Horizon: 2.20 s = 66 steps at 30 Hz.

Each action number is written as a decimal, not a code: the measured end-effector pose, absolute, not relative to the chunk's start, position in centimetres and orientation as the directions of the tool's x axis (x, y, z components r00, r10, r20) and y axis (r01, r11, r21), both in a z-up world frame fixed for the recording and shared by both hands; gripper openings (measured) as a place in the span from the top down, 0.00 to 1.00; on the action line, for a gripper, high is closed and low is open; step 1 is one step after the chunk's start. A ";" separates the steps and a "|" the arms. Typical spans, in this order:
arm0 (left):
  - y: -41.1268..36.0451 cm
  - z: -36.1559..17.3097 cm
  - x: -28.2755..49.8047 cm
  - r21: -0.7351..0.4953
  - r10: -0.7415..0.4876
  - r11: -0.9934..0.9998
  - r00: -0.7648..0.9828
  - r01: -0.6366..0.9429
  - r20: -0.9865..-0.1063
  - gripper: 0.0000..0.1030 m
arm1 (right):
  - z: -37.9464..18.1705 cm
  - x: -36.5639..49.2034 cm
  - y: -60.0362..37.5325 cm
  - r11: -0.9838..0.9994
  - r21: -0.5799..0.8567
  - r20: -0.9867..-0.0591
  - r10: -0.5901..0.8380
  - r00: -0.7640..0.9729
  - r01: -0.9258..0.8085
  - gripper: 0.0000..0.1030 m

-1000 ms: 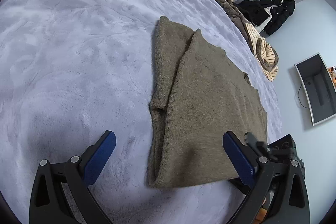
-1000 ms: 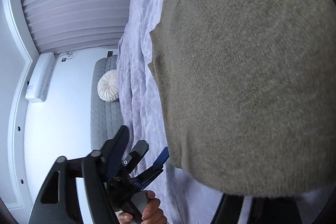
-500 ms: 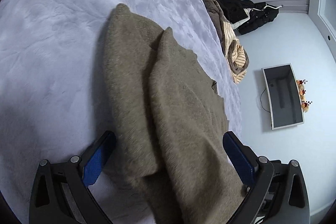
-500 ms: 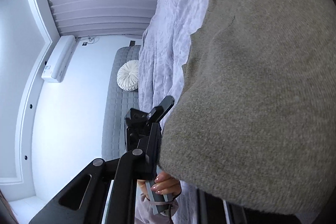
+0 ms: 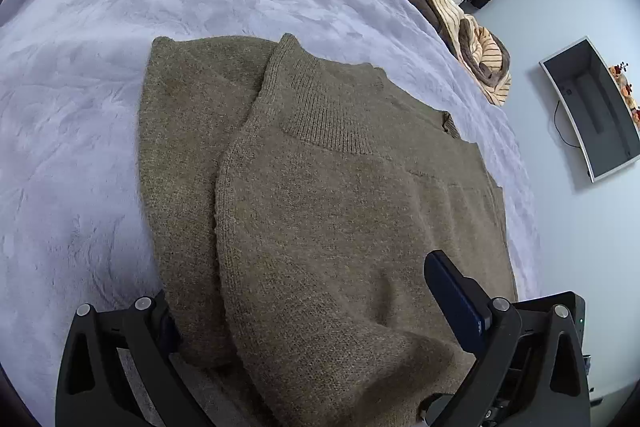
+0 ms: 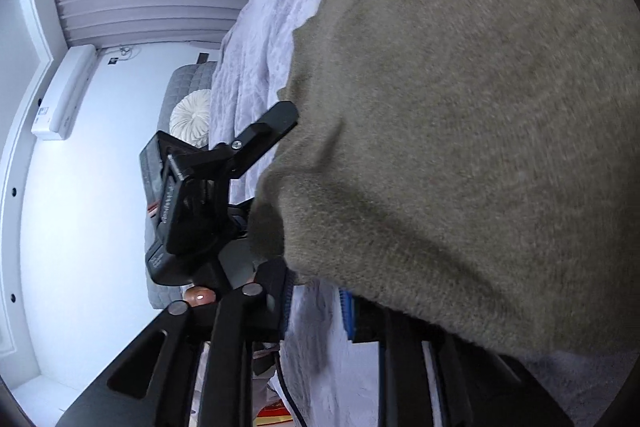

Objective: Fold small clothes

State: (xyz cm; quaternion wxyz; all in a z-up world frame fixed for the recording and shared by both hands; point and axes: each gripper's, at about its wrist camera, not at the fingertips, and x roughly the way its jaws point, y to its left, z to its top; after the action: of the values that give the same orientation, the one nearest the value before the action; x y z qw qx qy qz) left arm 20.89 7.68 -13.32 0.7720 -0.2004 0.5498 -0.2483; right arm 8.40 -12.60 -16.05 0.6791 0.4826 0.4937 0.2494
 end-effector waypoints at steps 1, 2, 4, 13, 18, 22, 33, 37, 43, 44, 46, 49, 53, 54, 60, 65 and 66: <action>7.9 -13.2 21.0 -0.585 -0.606 0.794 0.272 0.163 -0.747 0.01 | -16.4 8.2 -12.6 0.412 0.901 -0.431 0.815 0.388 0.137 0.53; 8.4 -13.3 21.0 -0.587 -0.608 0.793 0.276 0.163 -0.744 0.01 | -16.3 8.2 -12.3 0.418 0.899 -0.434 0.814 0.385 0.128 0.53; 9.5 -13.1 21.4 -0.596 -0.612 0.788 0.294 0.151 -0.734 0.01 | -15.8 8.3 -11.7 0.436 0.895 -0.437 0.820 0.370 0.090 0.53; 8.0 -13.9 21.2 -0.445 -0.490 0.871 0.305 0.207 -0.817 0.16 | -12.9 6.1 -10.5 0.614 0.783 -0.585 0.782 0.216 -0.103 0.53; 7.2 -13.7 20.7 -0.377 -0.434 0.898 0.327 0.226 -0.839 0.16 | -9.3 5.0 -12.5 0.673 0.708 -0.628 0.739 0.244 -0.214 0.53; 7.1 -13.7 20.7 -0.365 -0.418 0.907 0.332 0.211 -0.846 0.16 | -7.0 6.6 -15.4 0.759 0.629 -0.664 0.638 0.391 -0.170 0.53; 6.2 -13.6 20.8 -0.322 -0.387 0.918 0.350 0.231 -0.853 0.32 | -12.6 10.3 -17.9 0.838 0.546 -0.781 0.503 0.371 0.014 0.76; 6.8 -13.3 21.1 -0.344 -0.406 0.911 0.353 0.226 -0.843 0.57 | -12.8 10.3 -17.8 0.850 0.527 -0.785 0.493 0.375 -0.016 0.76; 8.5 -13.2 21.3 -0.450 -0.477 0.879 0.348 0.161 -0.807 0.77 | -13.5 10.2 -17.5 0.859 0.511 -0.787 0.481 0.387 -0.030 0.76; 8.8 -13.0 21.3 -0.481 -0.501 0.864 0.352 0.148 -0.791 0.77 | -13.5 10.1 -17.5 0.859 0.510 -0.785 0.481 0.390 -0.032 0.76; 9.3 -12.0 21.3 -0.555 -0.559 0.822 0.371 0.129 -0.741 0.79 | -13.9 10.0 -17.7 0.856 0.516 -0.780 0.486 0.395 -0.035 0.76; 8.6 -9.5 21.2 -0.621 -0.625 0.767 0.404 0.161 -0.668 0.81 | -14.2 9.9 -18.3 0.841 0.540 -0.765 0.508 0.396 -0.035 0.76; 4.3 -5.7 21.0 -0.606 -0.670 0.740 0.397 0.292 -0.627 0.85 | -14.6 9.8 -19.0 0.815 0.579 -0.739 0.542 0.401 -0.034 0.76; 2.7 -5.3 20.9 -0.588 -0.669 0.743 0.387 0.319 -0.635 0.85 | -14.6 9.8 -19.0 0.807 0.590 -0.731 0.550 0.404 -0.032 0.76; -5.7 -7.2 20.7 -0.476 -0.611 0.775 0.304 0.415 -0.731 0.85 | -14.9 9.6 -21.3 0.687 0.726 -0.622 0.645 0.444 0.020 0.76; -8.1 -8.5 19.6 -0.440 -0.584 0.787 0.293 0.431 -0.757 0.85 | -15.2 8.8 -24.6 0.573 0.817 -0.517 0.677 0.524 0.065 0.74; -8.2 -8.2 19.3 -0.425 -0.579 0.790 0.306 0.443 -0.756 0.84 | -15.4 8.7 -25.3 0.544 0.836 -0.490 0.684 0.540 0.070 0.72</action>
State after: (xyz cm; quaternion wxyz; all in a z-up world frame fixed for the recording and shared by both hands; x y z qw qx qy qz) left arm 19.31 -8.19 -8.21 0.8053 -0.0684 0.4962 -0.3171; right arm 8.67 -25.32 -15.37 0.7632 0.4331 0.4352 0.2014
